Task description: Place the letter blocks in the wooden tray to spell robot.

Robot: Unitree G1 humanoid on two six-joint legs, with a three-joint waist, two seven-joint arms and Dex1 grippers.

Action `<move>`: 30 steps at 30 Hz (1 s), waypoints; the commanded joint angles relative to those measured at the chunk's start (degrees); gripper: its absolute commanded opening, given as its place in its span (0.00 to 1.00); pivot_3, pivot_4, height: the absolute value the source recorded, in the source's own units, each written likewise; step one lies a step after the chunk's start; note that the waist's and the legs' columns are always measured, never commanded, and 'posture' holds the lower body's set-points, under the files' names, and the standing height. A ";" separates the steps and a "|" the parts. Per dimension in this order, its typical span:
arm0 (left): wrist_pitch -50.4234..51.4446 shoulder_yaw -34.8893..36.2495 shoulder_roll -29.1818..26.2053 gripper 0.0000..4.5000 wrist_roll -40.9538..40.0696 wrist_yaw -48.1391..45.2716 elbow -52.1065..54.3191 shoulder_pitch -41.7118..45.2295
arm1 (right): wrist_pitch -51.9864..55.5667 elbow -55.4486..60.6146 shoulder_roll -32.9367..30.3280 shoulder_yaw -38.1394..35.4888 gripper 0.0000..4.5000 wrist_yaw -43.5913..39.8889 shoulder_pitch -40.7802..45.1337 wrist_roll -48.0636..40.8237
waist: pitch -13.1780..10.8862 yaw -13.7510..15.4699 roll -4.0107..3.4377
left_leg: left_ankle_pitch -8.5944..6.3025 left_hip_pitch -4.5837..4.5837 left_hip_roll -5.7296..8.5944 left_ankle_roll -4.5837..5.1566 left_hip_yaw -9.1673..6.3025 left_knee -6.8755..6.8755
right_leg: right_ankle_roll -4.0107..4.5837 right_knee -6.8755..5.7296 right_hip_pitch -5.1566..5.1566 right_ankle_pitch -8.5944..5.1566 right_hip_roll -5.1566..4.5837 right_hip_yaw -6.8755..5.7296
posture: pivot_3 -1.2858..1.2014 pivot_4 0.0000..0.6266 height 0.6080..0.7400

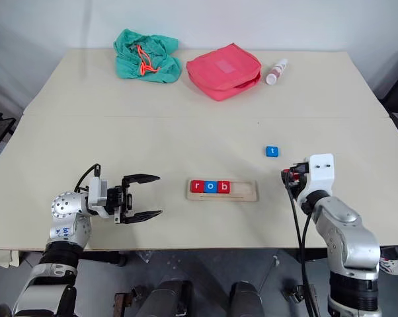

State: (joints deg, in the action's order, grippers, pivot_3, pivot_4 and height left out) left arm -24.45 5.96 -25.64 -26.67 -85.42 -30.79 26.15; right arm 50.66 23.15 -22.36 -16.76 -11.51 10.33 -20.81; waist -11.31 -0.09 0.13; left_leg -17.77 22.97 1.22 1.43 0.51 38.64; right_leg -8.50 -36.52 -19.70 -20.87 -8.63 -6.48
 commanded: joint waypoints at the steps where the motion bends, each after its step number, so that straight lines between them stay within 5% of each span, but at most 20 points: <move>1: -0.86 0.07 0.45 1.00 -0.18 -0.72 -0.95 1.46 | 1.80 4.68 2.07 -1.96 0.33 3.02 -1.48 -0.68 | 0.00 0.11 0.00 | 0.00 0.00 0.00 0.00 -0.02 0.01 | 0.00 -0.01 0.00 0.00 0.00 0.00 | 0.52 0.24 1.00; 6: -0.88 0.01 0.41 1.00 -0.10 -1.02 -1.53 2.04 | 3.90 6.88 3.71 -1.97 0.33 4.25 -2.38 -1.56 | 0.00 0.00 0.00 | 0.00 0.00 0.04 0.00 -0.03 0.01 | 0.00 -0.01 0.00 0.00 0.00 0.05 | 0.52 0.24 1.00; 15: -0.43 0.42 -0.21 1.00 -0.48 -0.97 -0.50 1.13 | 2.15 10.58 4.09 -2.63 0.97 3.64 -4.84 -2.57 | 0.00 0.01 0.00 | 0.00 0.00 0.04 0.00 -0.02 -0.02 | 0.00 -0.03 -0.03 0.00 0.01 0.08 | 0.52 0.24 1.00; 22: 0.64 0.46 -0.65 1.00 -1.45 -1.91 0.95 -0.27 | -4.84 8.94 -9.10 -0.06 0.99 -13.05 -6.42 -3.98 | 0.00 0.05 0.00 | -0.01 -0.03 0.04 0.01 0.01 -0.03 | 0.00 0.00 0.00 0.00 0.01 0.13 | 0.52 0.24 1.00; 30: -0.18 1.18 -1.71 1.00 -1.12 -1.20 0.82 -0.71 | -21.23 -9.63 -31.44 9.86 0.99 -42.11 1.67 0.97 | 0.00 0.00 0.01 | -0.01 -0.06 0.02 0.03 0.12 0.01 | 0.00 0.14 0.07 0.00 0.01 0.12 | 0.52 0.24 1.00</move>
State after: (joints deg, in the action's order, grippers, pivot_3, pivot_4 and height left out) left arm -23.98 6.25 -26.78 -26.96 -85.91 -31.49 25.84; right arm 34.55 18.01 -51.04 -8.94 -47.37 8.94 -21.96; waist -11.31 -0.10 0.14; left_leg -17.78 22.91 1.22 1.46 0.64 38.66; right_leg -8.50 -36.37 -19.62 -20.87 -8.62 -6.37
